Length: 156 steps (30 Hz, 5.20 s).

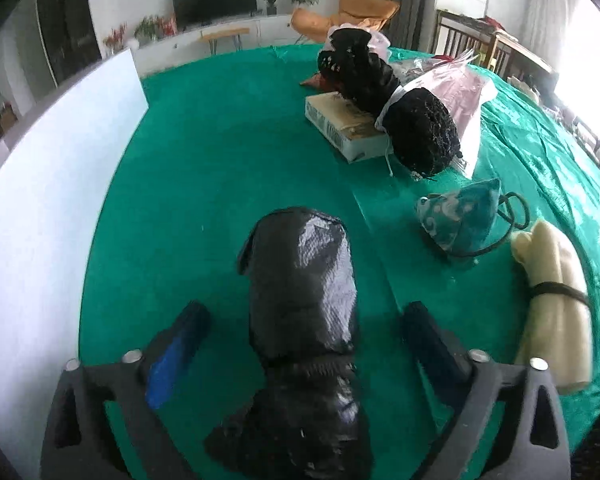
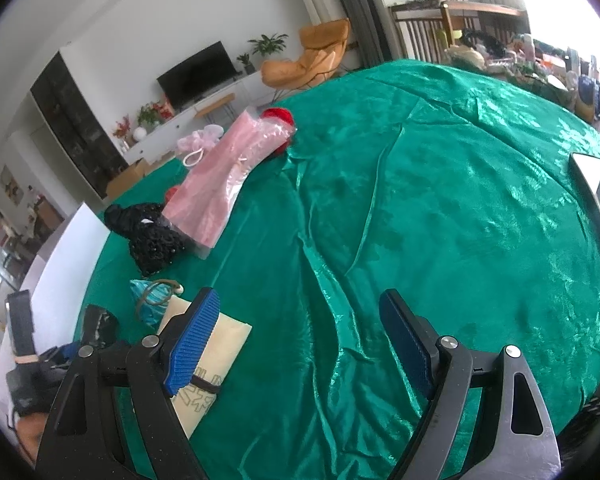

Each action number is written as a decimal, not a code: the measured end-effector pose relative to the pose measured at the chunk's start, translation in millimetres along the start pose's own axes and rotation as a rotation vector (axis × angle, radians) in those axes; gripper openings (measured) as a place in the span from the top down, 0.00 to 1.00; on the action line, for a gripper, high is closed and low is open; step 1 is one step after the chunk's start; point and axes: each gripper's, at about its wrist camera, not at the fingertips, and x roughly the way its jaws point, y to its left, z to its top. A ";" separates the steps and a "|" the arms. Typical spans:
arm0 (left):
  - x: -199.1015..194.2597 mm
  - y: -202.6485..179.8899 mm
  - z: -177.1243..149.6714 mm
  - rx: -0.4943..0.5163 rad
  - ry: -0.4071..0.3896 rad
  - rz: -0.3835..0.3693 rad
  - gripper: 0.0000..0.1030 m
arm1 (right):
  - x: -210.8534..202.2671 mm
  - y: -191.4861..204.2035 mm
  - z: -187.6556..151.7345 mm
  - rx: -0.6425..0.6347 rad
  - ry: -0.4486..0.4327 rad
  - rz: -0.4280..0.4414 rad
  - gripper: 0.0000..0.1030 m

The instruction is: Organize soft objects

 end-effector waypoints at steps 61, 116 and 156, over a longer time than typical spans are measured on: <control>-174.7 107.5 14.7 -0.235 -0.178 -0.252 0.64 | -22.2 199.2 37.5 -0.354 0.218 0.250 0.55; 0.5 29.1 15.9 -0.137 -0.030 0.011 0.04 | 88.1 52.0 -4.4 -0.271 0.111 -0.225 0.19; 2.9 21.0 17.4 -0.080 -0.019 0.048 0.00 | 88.0 52.1 -4.2 -0.272 0.112 -0.225 0.18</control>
